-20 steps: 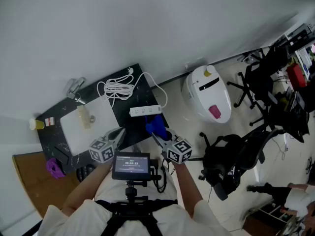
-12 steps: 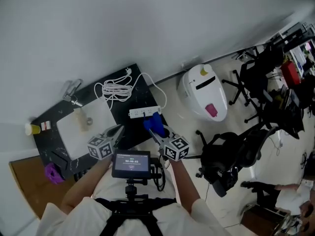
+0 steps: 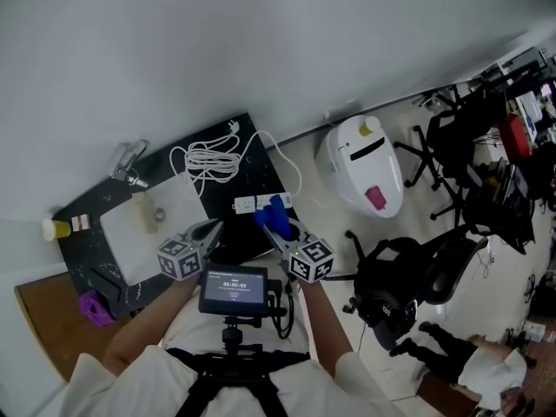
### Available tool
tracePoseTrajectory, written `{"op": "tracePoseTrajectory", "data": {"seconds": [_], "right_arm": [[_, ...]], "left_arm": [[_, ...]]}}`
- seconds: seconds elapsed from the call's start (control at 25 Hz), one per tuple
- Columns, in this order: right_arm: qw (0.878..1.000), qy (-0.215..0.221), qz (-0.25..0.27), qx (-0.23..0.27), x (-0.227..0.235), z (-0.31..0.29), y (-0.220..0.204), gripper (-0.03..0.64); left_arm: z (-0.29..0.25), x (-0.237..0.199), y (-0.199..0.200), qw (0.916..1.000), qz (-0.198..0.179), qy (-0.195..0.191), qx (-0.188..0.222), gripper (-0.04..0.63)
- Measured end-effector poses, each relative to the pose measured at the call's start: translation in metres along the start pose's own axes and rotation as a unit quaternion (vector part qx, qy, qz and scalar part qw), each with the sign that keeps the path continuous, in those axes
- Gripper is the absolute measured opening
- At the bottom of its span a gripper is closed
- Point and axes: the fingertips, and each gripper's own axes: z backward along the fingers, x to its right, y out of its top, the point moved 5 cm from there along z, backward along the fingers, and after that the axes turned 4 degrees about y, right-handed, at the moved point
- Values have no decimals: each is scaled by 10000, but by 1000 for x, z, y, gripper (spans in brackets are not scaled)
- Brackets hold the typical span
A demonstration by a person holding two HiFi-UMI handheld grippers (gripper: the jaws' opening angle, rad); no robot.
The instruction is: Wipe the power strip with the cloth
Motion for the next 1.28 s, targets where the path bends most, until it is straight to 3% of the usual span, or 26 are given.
{"op": "tracePoseTrajectory", "data": {"seconds": [0.2, 0.6, 1.28], "right_arm": [[9989, 72, -138, -440, 19, -30, -9, 94], [9874, 131, 161, -1569, 58, -85, -38, 94], [9705, -21, 106, -2410, 77, -145, -87, 92]], "left_arm": [[-18, -11, 4, 9996, -81, 257, -9, 6], [-47, -22, 11, 9986, -85, 516, -86, 6], [-42, -48, 13, 9978, -32, 610, -274, 6]]}}
